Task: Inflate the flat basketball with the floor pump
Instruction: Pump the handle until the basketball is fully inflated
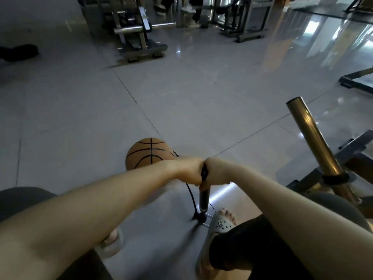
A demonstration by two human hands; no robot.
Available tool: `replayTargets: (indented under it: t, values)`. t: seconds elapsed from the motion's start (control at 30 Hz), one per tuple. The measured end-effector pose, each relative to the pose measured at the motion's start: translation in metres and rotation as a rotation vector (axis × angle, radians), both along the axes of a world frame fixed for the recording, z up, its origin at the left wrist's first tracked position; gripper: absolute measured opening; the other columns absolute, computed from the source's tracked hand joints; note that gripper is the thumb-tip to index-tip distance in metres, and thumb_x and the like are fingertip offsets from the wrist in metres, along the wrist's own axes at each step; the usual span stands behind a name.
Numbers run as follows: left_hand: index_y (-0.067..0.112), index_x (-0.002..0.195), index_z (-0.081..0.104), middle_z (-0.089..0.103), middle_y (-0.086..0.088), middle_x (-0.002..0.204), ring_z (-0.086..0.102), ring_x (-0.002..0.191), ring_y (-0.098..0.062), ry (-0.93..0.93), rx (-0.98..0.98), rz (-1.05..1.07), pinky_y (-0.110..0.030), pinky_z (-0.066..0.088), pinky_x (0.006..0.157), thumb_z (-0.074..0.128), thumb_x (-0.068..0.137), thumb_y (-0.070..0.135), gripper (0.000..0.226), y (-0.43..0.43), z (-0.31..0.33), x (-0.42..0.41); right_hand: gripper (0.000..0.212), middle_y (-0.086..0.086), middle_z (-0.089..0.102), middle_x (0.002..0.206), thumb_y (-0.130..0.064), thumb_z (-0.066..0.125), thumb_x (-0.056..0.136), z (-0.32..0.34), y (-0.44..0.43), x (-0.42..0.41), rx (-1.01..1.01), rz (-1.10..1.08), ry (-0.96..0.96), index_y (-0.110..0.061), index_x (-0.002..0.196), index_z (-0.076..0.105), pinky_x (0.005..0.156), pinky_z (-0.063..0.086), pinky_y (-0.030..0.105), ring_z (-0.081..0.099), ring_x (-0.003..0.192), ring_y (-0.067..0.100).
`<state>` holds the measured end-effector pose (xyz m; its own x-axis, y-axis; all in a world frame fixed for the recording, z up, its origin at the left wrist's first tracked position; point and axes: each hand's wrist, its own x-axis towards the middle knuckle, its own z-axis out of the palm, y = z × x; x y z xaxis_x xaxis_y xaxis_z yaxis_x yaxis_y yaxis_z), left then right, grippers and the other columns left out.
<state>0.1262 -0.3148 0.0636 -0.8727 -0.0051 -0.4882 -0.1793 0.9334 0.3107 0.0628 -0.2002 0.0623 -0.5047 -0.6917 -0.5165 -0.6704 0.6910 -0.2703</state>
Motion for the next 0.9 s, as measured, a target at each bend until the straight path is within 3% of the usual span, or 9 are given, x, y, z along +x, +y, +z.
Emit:
replayTargets:
  t: [0.1,0.2,0.3,0.37,0.47,0.63,0.77,0.9]
  values:
    - [0.017,0.083,0.066,0.063,0.002,0.074,0.059,0.065,-0.013,0.037,0.051,0.021,-0.021,0.042,0.05,0.077,0.079,0.01,0.014,-0.013,0.068,-0.015,0.034,0.006,0.055,0.057,-0.034,0.085,0.064,0.066,-0.013,-0.02,-0.07,-0.012,0.002,-0.007,0.079,0.069,0.043,0.046,0.028,0.045,0.032,0.014]
    - [0.009,0.099,0.072,0.069,-0.003,0.088,0.065,0.076,-0.017,0.07,0.081,0.041,-0.025,0.05,0.059,0.078,0.078,0.009,0.021,-0.026,0.089,-0.027,0.04,0.006,0.054,0.059,-0.034,0.085,0.061,0.087,-0.025,-0.03,-0.115,-0.032,-0.015,-0.007,0.088,0.073,0.045,0.043,0.027,0.045,0.038,0.018]
    - [0.013,0.086,0.074,0.071,-0.004,0.078,0.068,0.071,-0.02,0.046,0.079,0.066,-0.033,0.053,0.056,0.077,0.074,0.012,0.013,-0.026,0.043,-0.023,0.034,0.0,0.068,0.074,-0.034,0.085,0.062,0.046,-0.023,-0.021,-0.09,-0.001,0.027,-0.014,0.087,0.073,0.062,0.056,0.032,0.064,0.063,0.019]
    - [0.017,0.074,0.069,0.07,-0.005,0.071,0.069,0.067,-0.024,0.055,0.072,0.087,-0.037,0.056,0.056,0.075,0.071,0.018,0.007,-0.021,0.002,-0.023,0.032,0.001,0.07,0.082,-0.034,0.083,0.062,0.009,-0.02,-0.02,-0.04,0.013,0.041,-0.016,0.086,0.071,0.072,0.057,0.036,0.066,0.076,0.021]
    - [0.02,0.072,0.06,0.064,-0.003,0.068,0.065,0.064,-0.024,0.099,0.031,0.064,-0.036,0.053,0.055,0.069,0.075,0.023,0.01,-0.014,-0.043,-0.024,0.028,0.002,0.068,0.082,-0.031,0.079,0.067,-0.027,-0.015,-0.027,-0.015,0.021,0.04,-0.014,0.084,0.066,0.065,0.052,0.032,0.064,0.076,0.022]
    - [0.024,0.07,0.047,0.052,0.003,0.069,0.055,0.066,-0.021,0.055,-0.069,0.002,-0.031,0.041,0.059,0.057,0.087,0.021,0.02,0.005,-0.099,-0.013,0.026,-0.001,0.065,0.092,-0.033,0.069,0.082,-0.076,0.001,-0.012,0.103,0.103,0.066,-0.02,0.104,0.065,0.076,0.054,0.03,0.061,0.08,0.017]
    - [0.021,0.086,0.055,0.05,0.003,0.07,0.051,0.066,-0.02,0.056,-0.087,-0.036,-0.029,0.042,0.058,0.057,0.087,0.019,0.003,0.022,-0.096,-0.01,0.029,-0.001,0.064,0.093,-0.039,0.068,0.082,-0.086,0.019,-0.007,0.112,0.042,0.073,-0.023,0.105,0.063,0.082,0.055,0.033,0.062,0.084,0.017]
    - [0.017,0.09,0.064,0.058,0.001,0.073,0.054,0.062,-0.018,-0.023,-0.042,-0.083,-0.026,0.034,0.048,0.061,0.086,0.016,0.005,0.014,-0.067,-0.009,0.03,0.002,0.065,0.096,-0.037,0.072,0.081,-0.064,0.015,0.004,0.084,0.011,0.033,-0.02,0.105,0.066,0.079,0.053,0.032,0.06,0.084,0.019]
